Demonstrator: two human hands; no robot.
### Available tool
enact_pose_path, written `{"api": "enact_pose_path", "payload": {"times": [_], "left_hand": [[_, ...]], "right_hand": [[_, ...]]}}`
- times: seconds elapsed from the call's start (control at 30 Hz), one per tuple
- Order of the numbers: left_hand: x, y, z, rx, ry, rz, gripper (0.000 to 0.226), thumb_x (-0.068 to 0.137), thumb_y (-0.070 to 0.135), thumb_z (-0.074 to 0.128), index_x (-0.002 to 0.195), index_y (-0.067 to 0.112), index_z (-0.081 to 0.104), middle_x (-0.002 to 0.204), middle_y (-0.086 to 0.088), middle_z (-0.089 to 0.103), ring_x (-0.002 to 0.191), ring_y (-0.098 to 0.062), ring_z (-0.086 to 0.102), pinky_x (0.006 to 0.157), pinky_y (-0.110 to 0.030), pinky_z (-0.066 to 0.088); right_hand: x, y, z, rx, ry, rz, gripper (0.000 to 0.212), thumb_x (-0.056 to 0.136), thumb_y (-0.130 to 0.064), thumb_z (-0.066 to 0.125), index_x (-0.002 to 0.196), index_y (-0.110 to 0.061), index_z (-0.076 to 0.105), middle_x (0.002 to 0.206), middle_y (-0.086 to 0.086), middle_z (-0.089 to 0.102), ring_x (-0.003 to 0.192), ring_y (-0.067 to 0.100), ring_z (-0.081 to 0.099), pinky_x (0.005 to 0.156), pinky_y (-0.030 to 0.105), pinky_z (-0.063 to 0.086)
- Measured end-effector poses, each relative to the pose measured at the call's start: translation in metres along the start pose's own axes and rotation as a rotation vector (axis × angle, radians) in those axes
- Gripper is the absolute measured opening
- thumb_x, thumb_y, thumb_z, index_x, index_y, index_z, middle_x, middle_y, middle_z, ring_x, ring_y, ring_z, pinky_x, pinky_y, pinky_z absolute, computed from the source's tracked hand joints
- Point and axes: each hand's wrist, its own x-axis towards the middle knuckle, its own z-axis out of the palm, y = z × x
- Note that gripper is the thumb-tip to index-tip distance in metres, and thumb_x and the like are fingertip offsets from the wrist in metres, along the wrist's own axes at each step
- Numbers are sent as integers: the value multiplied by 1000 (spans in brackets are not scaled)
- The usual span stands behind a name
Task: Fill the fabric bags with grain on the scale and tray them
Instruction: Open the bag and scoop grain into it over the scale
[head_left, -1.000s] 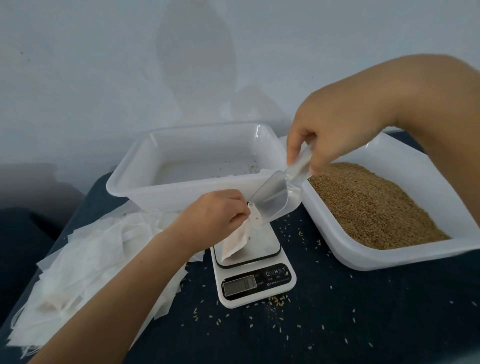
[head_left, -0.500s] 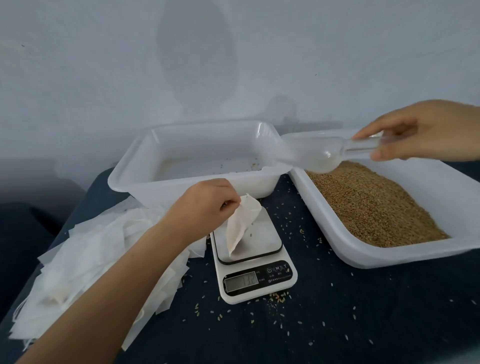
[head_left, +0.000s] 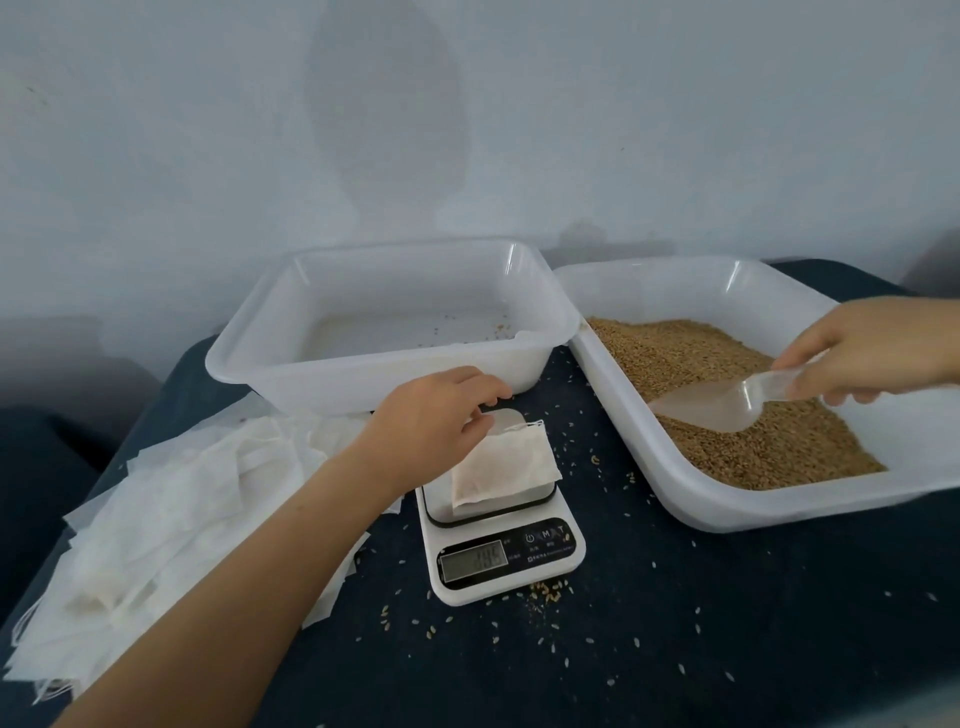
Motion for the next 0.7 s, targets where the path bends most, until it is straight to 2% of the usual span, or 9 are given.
{"api": "enact_pose_path", "payload": {"times": [0.07, 0.17, 0.27, 0.43, 0.47, 0.57, 0.6, 0.7], "left_hand": [[-2, 0, -1, 5, 8, 0, 23, 89, 15, 55, 110, 21, 63, 101, 8, 61, 82, -9, 60, 73, -35, 52], [-7, -1, -3, 5, 23, -2, 22, 90, 17, 55, 110, 20, 64, 103, 8, 62, 83, -9, 61, 73, -34, 52], [-11, -4, -3, 4, 37, 3, 21, 90, 17, 56, 108, 20, 65, 102, 9, 62, 83, -8, 61, 72, -33, 51], [-16, -9, -4, 1, 63, 31, 18, 88, 17, 59, 103, 21, 67, 94, 14, 59, 77, -3, 57, 67, -23, 47], [-17, -10, -4, 2, 72, 37, 17, 87, 16, 60, 102, 21, 68, 91, 17, 57, 74, 0, 55, 65, -19, 44], [-20, -11, -4, 1, 94, 45, 15, 84, 15, 64, 96, 21, 69, 87, 19, 55, 63, 9, 47, 60, -13, 35], [-20, -10, -4, -2, 96, 43, 14, 83, 15, 65, 95, 21, 69, 86, 20, 54, 63, 11, 46, 59, -12, 34], [-22, -8, -5, -10, 89, 26, 13, 84, 16, 63, 94, 22, 69, 84, 21, 52, 65, 10, 48, 61, -9, 33]], "right_hand": [[2, -13, 8, -62, 0, 3, 7, 87, -45, 64, 89, -40, 68, 71, -6, 71, 65, 5, 63, 58, 22, 43], [11, -33, 24, -207, 18, 16, 25, 94, -41, 54, 104, -25, 70, 98, 0, 70, 88, 14, 64, 78, 27, 50], [15, -47, 39, -215, 53, 52, 33, 95, -36, 51, 111, -13, 67, 106, 5, 67, 96, 21, 63, 88, 35, 51], [11, -55, 41, -129, 73, 70, 35, 96, -40, 47, 108, -12, 65, 92, 2, 63, 83, 18, 59, 69, 30, 46], [9, -55, 39, -125, 77, 75, 33, 95, -36, 47, 109, -13, 65, 93, 3, 63, 84, 18, 59, 69, 30, 45], [3, -48, 31, -145, 85, 96, 33, 91, -27, 49, 118, -15, 64, 109, 4, 65, 96, 21, 60, 86, 34, 50], [1, -43, 27, -161, 80, 108, 31, 90, -24, 50, 116, -15, 66, 106, 4, 66, 93, 20, 62, 86, 34, 51], [-10, -30, 15, -190, 56, 142, 19, 89, -18, 52, 94, -10, 69, 73, 4, 63, 61, 16, 55, 58, 26, 45]]}}
